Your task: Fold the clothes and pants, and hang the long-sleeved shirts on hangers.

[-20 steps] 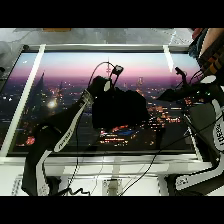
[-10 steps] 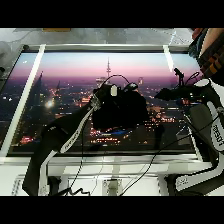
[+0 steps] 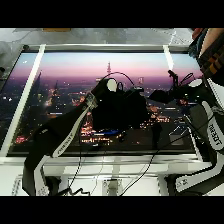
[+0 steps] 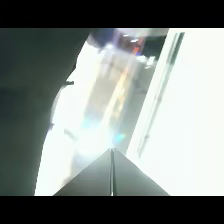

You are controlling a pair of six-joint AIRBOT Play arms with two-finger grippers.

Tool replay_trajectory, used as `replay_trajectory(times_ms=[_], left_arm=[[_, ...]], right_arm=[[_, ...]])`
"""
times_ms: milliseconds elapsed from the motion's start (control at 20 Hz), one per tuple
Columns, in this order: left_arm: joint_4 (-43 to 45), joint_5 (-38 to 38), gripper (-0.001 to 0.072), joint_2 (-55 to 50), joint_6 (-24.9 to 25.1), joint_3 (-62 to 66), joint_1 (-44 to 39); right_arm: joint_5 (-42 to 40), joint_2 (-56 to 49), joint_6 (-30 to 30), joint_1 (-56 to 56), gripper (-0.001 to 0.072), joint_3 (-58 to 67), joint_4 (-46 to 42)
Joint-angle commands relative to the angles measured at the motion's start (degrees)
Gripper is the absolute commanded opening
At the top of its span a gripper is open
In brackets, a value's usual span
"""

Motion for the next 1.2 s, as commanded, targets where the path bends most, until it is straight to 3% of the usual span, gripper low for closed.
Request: replay_trajectory(times_ms=[0,200,350,550,700,950,1150], left_arm=[[7.3,-1.53,0.0008,5.11,-1.9,0.0,0.63],[7.41,-1.7,0.0008,6.75,-2.73,0.0,1.16],[7.41,-2.38,0.0008,6.71,-2.71,0.0,1.16],[7.93,-2.34,0.0009,6.67,-2.67,0.0,1.44],[8.48,-2.34,0.0009,6.62,-2.69,0.0,1.7],[9.51,-2.34,0.0009,6.64,-2.69,0.0,3.19],[13.79,-3.02,0.0009,6.71,-2.75,0.0,6.1]], right_arm=[[1.09,-2.43,3.56,3.37,0.0702,-0.02,-1.9],[-4.7,-6.51,11.23,6.23,0.0701,0.24,-1.95],[-2.93,-9.55,16.87,4.2,0.0696,0.72,-0.44],[4.22,-13.75,16.65,3.08,0.0694,0.7,9.53],[3.02,-16.04,15.23,6.86,0.0695,0.7,15.43],[3.28,-16.55,11.39,12.96,0.0703,3.54,13.75],[4.0,-14.95,15.47,10.12,0.0703,9.33,5.44]])
